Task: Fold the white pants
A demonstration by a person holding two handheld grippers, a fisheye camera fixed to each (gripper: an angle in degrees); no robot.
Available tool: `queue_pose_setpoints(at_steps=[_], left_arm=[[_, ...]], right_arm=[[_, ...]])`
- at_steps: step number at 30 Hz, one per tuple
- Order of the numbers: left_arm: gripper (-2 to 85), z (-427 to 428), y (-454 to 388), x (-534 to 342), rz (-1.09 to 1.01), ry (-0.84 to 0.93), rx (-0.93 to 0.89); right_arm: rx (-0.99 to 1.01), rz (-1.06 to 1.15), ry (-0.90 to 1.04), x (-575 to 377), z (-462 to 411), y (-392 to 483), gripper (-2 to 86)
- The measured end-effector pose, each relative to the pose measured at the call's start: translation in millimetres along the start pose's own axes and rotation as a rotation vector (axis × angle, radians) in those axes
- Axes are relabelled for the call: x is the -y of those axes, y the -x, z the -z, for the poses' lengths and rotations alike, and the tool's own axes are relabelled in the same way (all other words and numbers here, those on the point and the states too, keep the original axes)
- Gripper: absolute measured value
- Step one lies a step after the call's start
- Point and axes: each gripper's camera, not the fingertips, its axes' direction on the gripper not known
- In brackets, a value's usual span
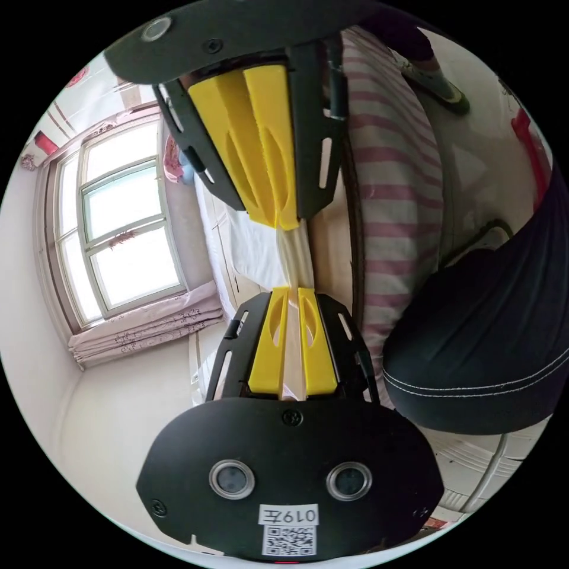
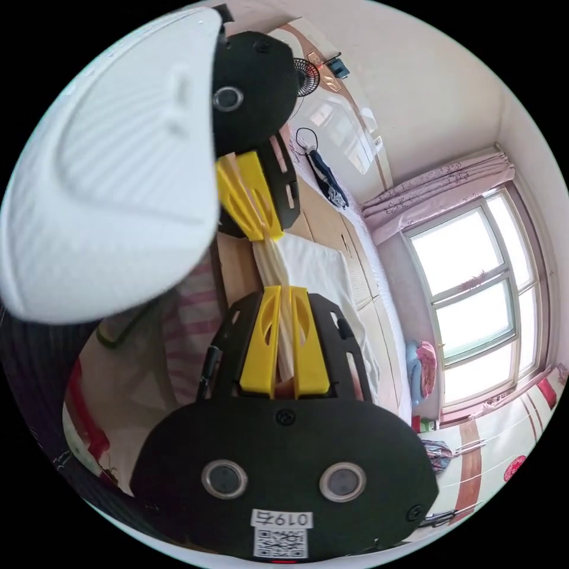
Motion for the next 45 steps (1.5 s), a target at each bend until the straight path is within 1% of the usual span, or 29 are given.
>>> queue_pose_setpoints(at_steps=[2,6,15,18,20,22,26,29,34,37,41,45], left_arm=[[0.9,1,1,-4,0.045,-0.016,-0.003],[0.8,3,0,-12,0.122,-0.048,-0.011],[0.8,5,-6,-19,0.169,-0.065,-0.004],[0.7,6,-8,-19,0.164,-0.061,0.0],[0.7,7,-8,-20,0.17,-0.062,-0.002],[0.7,8,-8,-21,0.177,-0.065,-0.004],[0.7,10,-10,-20,0.168,-0.061,0.011],[0.7,11,-11,-20,0.165,-0.062,0.011],[0.7,13,-10,-21,0.152,-0.072,-0.001],[0.8,14,-12,-17,0.147,-0.06,0.011],[1.0,17,-10,-13,0.139,-0.047,0.016],[1.1,19,-8,-8,0.139,-0.041,0.021]], right_arm=[[-0.046,0.029,0.033,-6,0,-3,4.9],[-0.069,0.081,0.074,-23,2,-10,5.2],[-0.079,0.135,0.199,-74,4,-60,8.5],[-0.103,0.216,0.242,-76,-2,-70,9.5],[-0.085,0.258,0.246,-73,-3,-76,9.7],[-0.077,0.284,0.258,-71,-5,-78,9.3],[-0.146,0.327,0.263,-74,-3,-84,3.4],[-0.151,0.375,0.278,-80,2,-84,2.2],[-0.111,0.372,0.287,-91,4,-87,1.4],[-0.148,0.337,0.284,-93,9,-88,2.4],[-0.268,0.361,0.27,-102,18,-88,5.6],[-0.27,0.358,0.301,-111,24,-101,6.9]])
